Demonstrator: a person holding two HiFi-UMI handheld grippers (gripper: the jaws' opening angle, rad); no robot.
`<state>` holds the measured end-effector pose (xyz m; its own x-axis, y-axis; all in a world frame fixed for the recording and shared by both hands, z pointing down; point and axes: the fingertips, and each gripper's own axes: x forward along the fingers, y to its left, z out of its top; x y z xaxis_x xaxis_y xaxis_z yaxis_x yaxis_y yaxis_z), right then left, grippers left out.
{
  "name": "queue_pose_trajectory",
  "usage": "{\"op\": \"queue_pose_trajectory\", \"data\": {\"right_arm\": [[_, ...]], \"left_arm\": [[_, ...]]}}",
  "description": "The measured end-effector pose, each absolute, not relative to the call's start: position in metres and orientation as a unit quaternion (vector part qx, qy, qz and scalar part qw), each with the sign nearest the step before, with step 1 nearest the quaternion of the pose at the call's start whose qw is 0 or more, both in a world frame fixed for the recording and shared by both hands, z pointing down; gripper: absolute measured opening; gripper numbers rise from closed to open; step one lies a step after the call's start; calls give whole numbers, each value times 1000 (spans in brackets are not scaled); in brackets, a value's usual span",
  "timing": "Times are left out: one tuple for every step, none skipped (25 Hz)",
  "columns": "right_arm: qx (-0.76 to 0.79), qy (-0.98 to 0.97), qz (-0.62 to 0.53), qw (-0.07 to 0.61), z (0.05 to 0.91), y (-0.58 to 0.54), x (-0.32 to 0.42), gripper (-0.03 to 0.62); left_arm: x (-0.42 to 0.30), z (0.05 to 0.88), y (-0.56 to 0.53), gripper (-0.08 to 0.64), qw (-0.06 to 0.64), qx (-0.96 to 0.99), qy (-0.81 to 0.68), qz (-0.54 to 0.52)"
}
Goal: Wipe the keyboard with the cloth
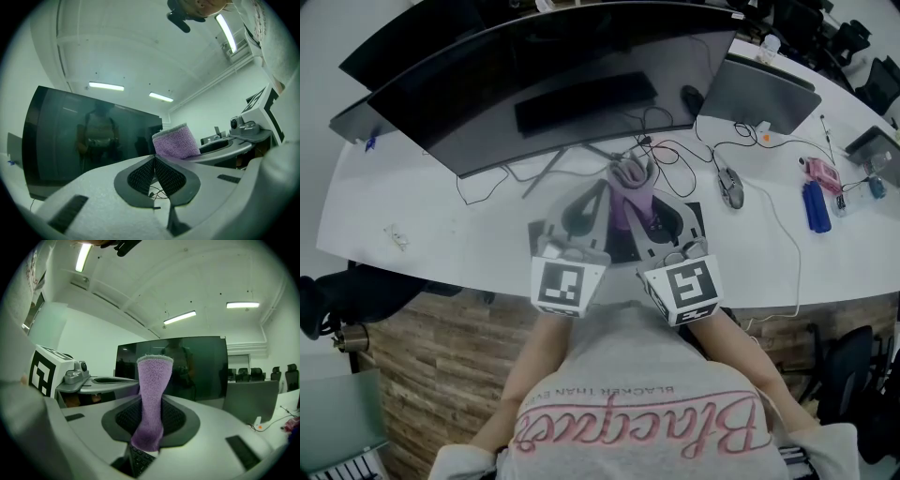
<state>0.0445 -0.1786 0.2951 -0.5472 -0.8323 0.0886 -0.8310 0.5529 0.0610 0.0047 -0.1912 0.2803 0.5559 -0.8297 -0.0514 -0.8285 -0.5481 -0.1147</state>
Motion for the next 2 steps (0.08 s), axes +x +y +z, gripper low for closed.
{"op": "queue_pose_trajectory", "data": {"right_arm": [[473, -879, -7, 55, 295, -179, 45, 86], [474, -879, -9, 57, 296, -179, 45, 86]], "left_arm": [[5, 280, -192, 5, 62, -880, 472, -4], [5, 281, -192, 5, 60, -879, 472, -3]]}}
